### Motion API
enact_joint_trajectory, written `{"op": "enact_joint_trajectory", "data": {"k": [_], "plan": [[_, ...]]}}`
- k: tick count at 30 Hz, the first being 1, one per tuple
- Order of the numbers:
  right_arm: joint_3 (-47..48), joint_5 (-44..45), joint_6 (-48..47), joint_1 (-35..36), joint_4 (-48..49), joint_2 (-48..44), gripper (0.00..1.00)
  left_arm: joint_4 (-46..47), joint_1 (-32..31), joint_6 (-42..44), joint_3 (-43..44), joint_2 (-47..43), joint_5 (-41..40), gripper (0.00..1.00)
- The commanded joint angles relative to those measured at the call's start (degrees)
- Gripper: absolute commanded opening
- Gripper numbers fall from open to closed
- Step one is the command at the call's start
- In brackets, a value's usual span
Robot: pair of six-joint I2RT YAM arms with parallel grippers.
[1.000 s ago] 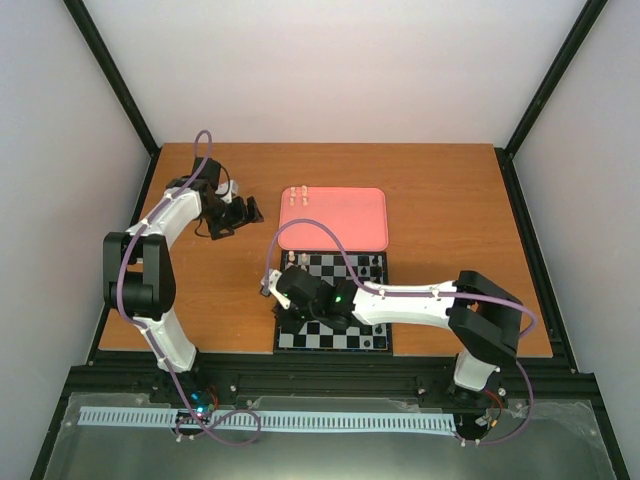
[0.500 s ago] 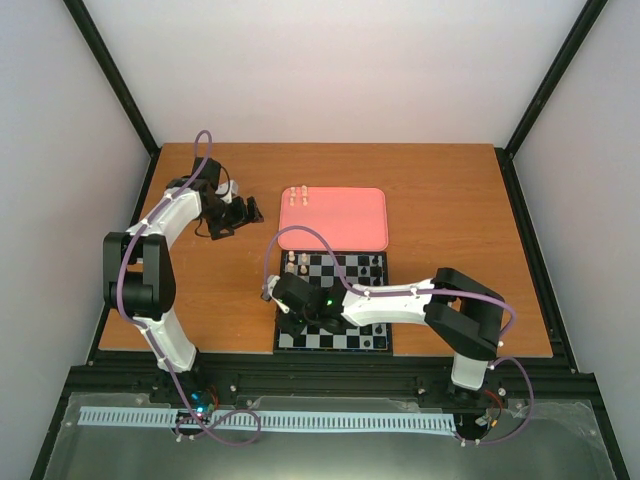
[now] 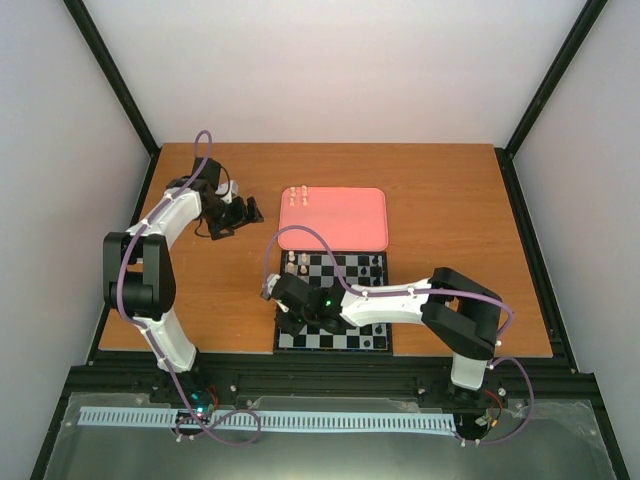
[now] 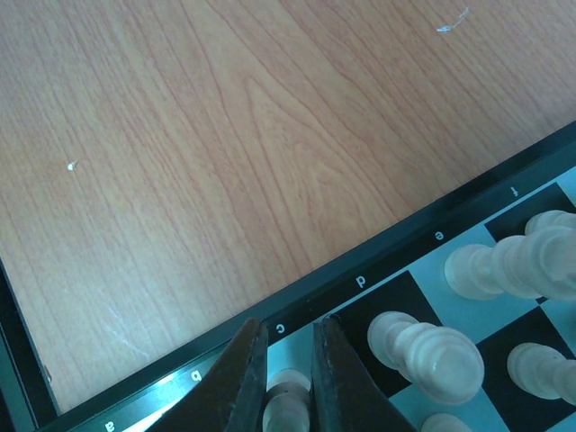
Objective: Set up the chess pieces on the board
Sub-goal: Place the chess piece on the chessboard.
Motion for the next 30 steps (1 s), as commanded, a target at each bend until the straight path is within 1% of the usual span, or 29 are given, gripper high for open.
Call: {"op": "enact_joint_trajectory", "data": {"k": [1, 8, 13, 17, 26, 30], "plan": [[0.6, 2.1, 0.7, 0.5, 1.0, 1.0, 0.11, 0.9, 0.3, 0.5, 0.2, -1.3, 0.1, 1.0], [0.7, 3.0, 0.4, 0.5, 0.8, 1.3, 0.11, 0.9, 0.3, 0.5, 0.0, -1.3, 0.1, 1.0], [1.0, 2.2, -0.2, 0.5, 0.6, 1.5, 0.12, 0.8, 0.3, 0.5, 0.2, -1.1, 0.2, 1.0], [0.9, 1.6, -0.5, 0.5, 0.0, 0.9, 0.22, 0.7, 0.3, 0.5, 0.2, -1.0, 0.1, 1.0], [1.3, 2.4, -1.3, 0.5, -1.5, -1.0, 0.27, 0.7, 0.3, 0.6, 0.3, -0.9, 0.1, 1.0], [2.6, 3.4, -1.9, 0.5, -4.3, -3.1, 0.34, 0.7, 0.3, 0.5, 0.2, -1.1, 0.0, 1.0]]}}
